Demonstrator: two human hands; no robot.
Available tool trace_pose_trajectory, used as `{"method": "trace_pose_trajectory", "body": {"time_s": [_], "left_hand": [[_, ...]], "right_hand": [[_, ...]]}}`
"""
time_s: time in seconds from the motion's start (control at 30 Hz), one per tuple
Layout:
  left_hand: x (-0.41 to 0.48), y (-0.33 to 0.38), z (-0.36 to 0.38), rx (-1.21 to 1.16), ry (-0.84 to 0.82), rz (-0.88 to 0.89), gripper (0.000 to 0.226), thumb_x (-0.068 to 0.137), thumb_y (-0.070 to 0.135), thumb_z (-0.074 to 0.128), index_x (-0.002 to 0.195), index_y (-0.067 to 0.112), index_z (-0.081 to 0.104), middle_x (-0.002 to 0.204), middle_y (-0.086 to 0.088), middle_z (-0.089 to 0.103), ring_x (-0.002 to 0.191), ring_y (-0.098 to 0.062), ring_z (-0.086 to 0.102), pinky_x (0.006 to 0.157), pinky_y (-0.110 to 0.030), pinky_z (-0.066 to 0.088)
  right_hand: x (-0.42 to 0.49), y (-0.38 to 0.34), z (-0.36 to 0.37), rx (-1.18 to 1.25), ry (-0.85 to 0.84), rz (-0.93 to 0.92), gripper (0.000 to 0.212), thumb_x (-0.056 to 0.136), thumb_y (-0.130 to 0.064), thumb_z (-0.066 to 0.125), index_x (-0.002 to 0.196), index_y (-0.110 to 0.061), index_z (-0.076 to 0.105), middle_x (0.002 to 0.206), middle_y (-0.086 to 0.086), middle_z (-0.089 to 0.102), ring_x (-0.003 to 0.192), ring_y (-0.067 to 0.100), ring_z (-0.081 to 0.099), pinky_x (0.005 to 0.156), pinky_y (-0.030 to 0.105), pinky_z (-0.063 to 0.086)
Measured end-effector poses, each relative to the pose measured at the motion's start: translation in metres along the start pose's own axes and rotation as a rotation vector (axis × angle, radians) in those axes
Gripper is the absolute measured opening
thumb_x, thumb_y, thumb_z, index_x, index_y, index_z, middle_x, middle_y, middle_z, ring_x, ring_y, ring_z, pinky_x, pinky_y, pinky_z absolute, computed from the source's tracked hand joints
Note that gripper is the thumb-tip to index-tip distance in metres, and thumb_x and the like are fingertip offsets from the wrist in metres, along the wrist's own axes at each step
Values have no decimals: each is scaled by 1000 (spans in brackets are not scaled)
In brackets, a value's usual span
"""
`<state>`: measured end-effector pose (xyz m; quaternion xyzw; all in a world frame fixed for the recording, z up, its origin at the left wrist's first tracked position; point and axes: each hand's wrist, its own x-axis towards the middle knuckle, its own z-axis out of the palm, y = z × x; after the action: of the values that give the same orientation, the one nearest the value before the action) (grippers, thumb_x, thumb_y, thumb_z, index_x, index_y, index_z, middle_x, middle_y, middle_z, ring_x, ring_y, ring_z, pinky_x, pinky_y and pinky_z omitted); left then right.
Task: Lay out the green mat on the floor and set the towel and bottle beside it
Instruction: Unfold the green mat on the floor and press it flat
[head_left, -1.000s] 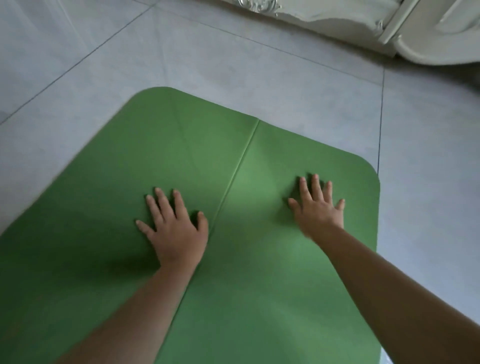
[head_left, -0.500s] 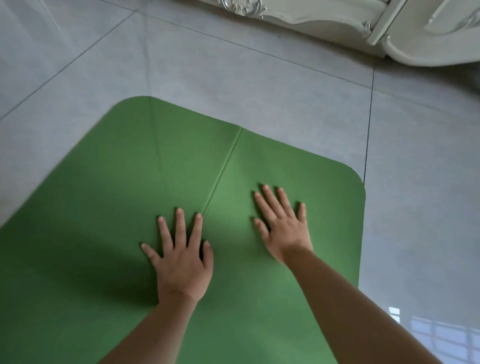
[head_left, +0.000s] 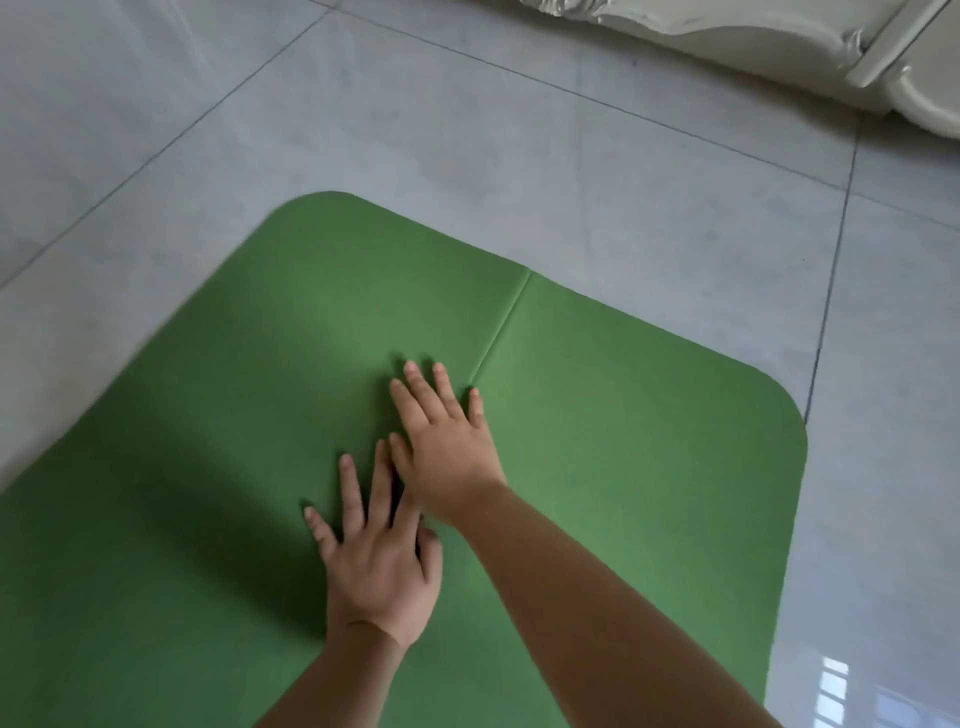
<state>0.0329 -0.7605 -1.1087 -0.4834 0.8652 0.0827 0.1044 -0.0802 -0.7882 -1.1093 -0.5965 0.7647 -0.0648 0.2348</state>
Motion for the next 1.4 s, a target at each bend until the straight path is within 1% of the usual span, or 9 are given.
{"method": "trace_pose_trajectory", "body": {"time_s": [0.17,0.3,0.53,0.73,0.87,0.97,1.1,1.3,1.4], "left_hand": [[0,-1,-2,-25,-1,3,58,73,32,35,124,22,62,139,-10,51,128,-42,44,86,-73,35],[-2,-2,0,-23,8,1,59,77,33,32,131,25,55,145,-9,43,132,-41,38,91,-72,32],[0,-8,24,-63,37,-24,62,86,40,5,148,38,1,148,6,-27,141,-25,-22,109,-63,-2],[-16,-11,8,-388,146,2,46,91,21,45,136,11,46,155,-4,25,146,-22,12,114,-55,2],[-57,-50,22,-252,143,115,49,91,27,46,138,13,47,152,-1,30,142,-21,27,111,-54,20],[-69,-59,22,-83,85,148,62,87,40,24,141,15,41,152,-1,31,140,-23,30,106,-60,26],[-68,-57,26,15,-11,201,79,81,55,17,149,16,21,158,-4,10,146,-27,8,108,-64,11],[-69,-59,26,85,-23,303,76,82,57,11,150,24,14,159,-1,-2,146,-28,-2,108,-66,5],[-70,-58,25,39,9,269,71,83,54,19,148,26,23,159,1,7,147,-25,5,111,-62,9]], "right_hand": [[26,34,-7,-182,-1,-101,55,98,-46,16,148,-37,-6,153,-20,-17,144,12,-18,111,48,-14],[-4,115,-27,-163,157,248,55,95,-49,9,147,-39,-8,148,-21,-22,141,9,-18,112,43,-9],[-101,152,-23,-106,123,663,57,98,-45,11,149,-31,-11,153,-10,-23,144,19,-16,115,54,0],[-135,21,14,-80,12,344,61,89,-52,0,137,-29,-28,140,-9,-42,132,22,-37,108,48,-16],[-152,-73,68,29,-61,117,64,86,-41,-1,148,-27,-5,144,-13,-30,137,20,-29,109,49,-16],[-164,-76,70,-73,21,181,61,86,-36,15,144,-22,33,152,-8,21,141,25,20,109,53,20],[-181,-35,81,-144,34,149,59,86,-45,-5,143,-34,-11,148,-16,-23,136,21,-26,109,44,-13],[-241,30,72,-195,37,425,56,82,-47,-17,135,-40,-32,144,-16,-38,135,14,-35,112,38,-15],[-262,41,68,-145,85,541,53,94,-44,-1,145,-35,-15,145,-14,-34,136,14,-31,116,41,-6]]}}
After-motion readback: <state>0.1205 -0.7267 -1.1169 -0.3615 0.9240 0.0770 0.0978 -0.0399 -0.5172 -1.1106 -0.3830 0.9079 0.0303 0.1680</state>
